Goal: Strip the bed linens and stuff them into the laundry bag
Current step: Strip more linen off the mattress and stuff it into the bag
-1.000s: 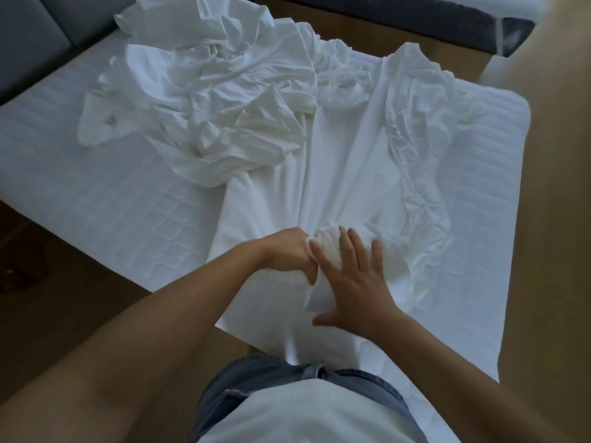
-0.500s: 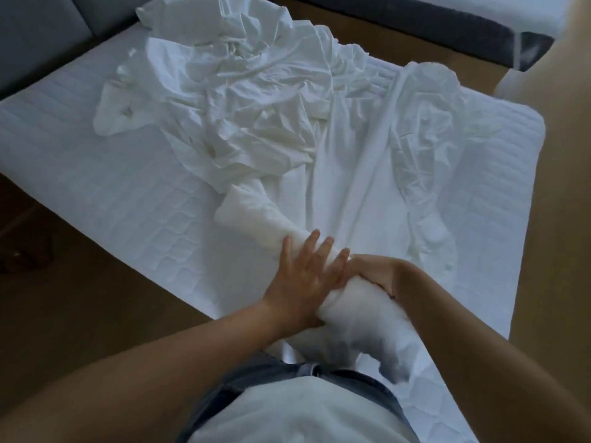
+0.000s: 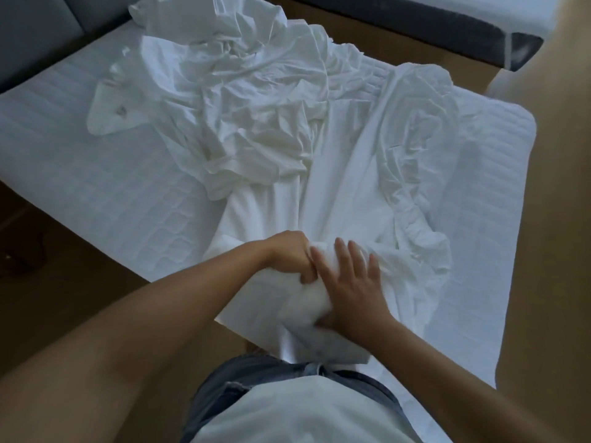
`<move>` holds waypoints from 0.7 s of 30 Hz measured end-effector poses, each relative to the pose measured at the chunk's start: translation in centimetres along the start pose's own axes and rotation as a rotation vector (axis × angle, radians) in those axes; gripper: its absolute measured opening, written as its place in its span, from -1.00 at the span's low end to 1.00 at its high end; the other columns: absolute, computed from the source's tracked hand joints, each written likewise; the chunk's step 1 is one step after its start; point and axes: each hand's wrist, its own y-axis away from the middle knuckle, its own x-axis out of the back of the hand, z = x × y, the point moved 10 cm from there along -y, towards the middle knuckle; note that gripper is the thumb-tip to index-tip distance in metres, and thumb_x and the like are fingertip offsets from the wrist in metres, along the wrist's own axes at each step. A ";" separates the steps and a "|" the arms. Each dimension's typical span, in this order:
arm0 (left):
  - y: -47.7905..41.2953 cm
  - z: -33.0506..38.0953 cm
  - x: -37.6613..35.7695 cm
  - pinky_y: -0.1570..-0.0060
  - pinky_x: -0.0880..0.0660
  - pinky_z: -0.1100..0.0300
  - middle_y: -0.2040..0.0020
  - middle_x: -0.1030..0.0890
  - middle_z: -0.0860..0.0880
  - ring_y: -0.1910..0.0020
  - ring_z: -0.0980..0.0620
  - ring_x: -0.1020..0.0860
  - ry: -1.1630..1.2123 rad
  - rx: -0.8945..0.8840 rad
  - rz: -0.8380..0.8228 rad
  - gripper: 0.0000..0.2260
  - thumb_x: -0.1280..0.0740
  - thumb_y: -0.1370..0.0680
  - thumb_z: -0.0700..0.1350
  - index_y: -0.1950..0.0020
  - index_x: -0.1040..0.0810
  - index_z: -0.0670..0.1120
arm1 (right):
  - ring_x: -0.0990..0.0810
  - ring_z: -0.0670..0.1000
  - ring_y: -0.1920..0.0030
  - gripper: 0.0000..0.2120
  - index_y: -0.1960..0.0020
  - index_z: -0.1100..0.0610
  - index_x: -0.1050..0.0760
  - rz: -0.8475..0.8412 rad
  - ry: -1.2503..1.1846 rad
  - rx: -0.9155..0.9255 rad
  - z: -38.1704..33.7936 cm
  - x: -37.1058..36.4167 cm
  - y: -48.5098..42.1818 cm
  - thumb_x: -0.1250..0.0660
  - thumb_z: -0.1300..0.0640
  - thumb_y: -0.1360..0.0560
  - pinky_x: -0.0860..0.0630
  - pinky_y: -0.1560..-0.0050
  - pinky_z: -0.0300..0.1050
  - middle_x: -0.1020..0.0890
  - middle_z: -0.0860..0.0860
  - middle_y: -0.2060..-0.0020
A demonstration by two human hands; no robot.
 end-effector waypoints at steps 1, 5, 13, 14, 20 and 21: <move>0.3 -0.1 -0.1 0.26 -0.41 0.17 0.22 -0.57 -0.04 0.27 0.00 -0.51 0.109 0.021 -0.063 -0.90 -0.42 -0.32 -0.11 0.30 -0.51 -0.04 | -0.47 0.27 -0.14 0.02 -0.41 0.03 -0.20 0.137 -0.028 0.034 0.3 0.9 -0.5 -0.45 -0.34 -0.07 -0.43 -0.10 0.20 -0.46 0.24 -0.19; 1.4 -1.8 0.4 0.11 -0.42 0.12 0.07 -0.56 -0.03 0.10 -0.02 -0.52 0.229 0.134 -0.158 -0.84 -0.38 -0.36 0.00 0.13 -0.50 -0.01 | -0.59 0.18 0.13 -0.37 -0.26 0.07 -0.35 0.003 -0.234 -0.014 1.2 1.2 -3.4 -0.38 -0.20 -0.30 -0.44 0.17 -0.02 -0.58 0.09 0.05; 5.8 3.6 -3.8 -0.38 -0.15 -0.26 -0.50 -0.08 -0.28 -0.47 -0.18 -0.16 -0.628 -0.340 0.378 0.09 -0.45 -0.28 0.32 -0.52 0.17 -0.04 | -0.66 0.05 0.04 -0.54 -0.04 0.07 -0.59 -0.973 -0.880 -0.356 3.4 -5.8 -2.0 -0.54 0.05 -0.16 -0.59 -0.02 -0.03 -0.68 0.04 0.10; 6.9 4.3 -3.3 -0.24 -0.38 -0.17 -0.39 -0.33 -0.31 -0.31 -0.20 -0.42 -0.627 -0.484 0.598 -0.06 -0.43 -0.32 0.27 -0.50 -0.03 -0.08 | -0.65 0.10 -0.01 -0.44 -0.08 0.09 -0.59 -1.045 -0.932 -0.363 2.8 -6.3 -1.1 -0.54 -0.01 -0.11 -0.56 -0.13 0.07 -0.69 0.08 0.06; 3.8 1.0 -2.9 0.29 -0.43 0.16 0.16 -0.62 -0.03 0.24 -0.06 -0.61 -0.478 -0.396 0.463 -0.56 -0.31 -0.44 0.16 -0.21 -0.41 -0.06 | -0.47 0.05 -0.22 -0.35 -0.40 0.02 -0.31 -0.777 -0.880 -0.400 2.2 -5.8 -1.1 -0.40 -0.08 -0.36 -0.38 -0.25 -0.05 -0.47 -0.01 -0.26; 2.9 -0.5 -3.1 0.21 -0.42 0.15 0.07 -0.62 -0.01 0.14 -0.06 -0.61 -0.467 -0.246 0.338 -0.53 -0.34 -0.42 0.19 -0.23 -0.40 -0.03 | -0.40 0.06 -0.28 -0.30 -0.47 0.00 -0.18 -0.641 -0.775 -0.326 2.0 -4.4 -1.6 -0.38 -0.06 -0.42 -0.35 -0.28 -0.05 -0.39 0.01 -0.33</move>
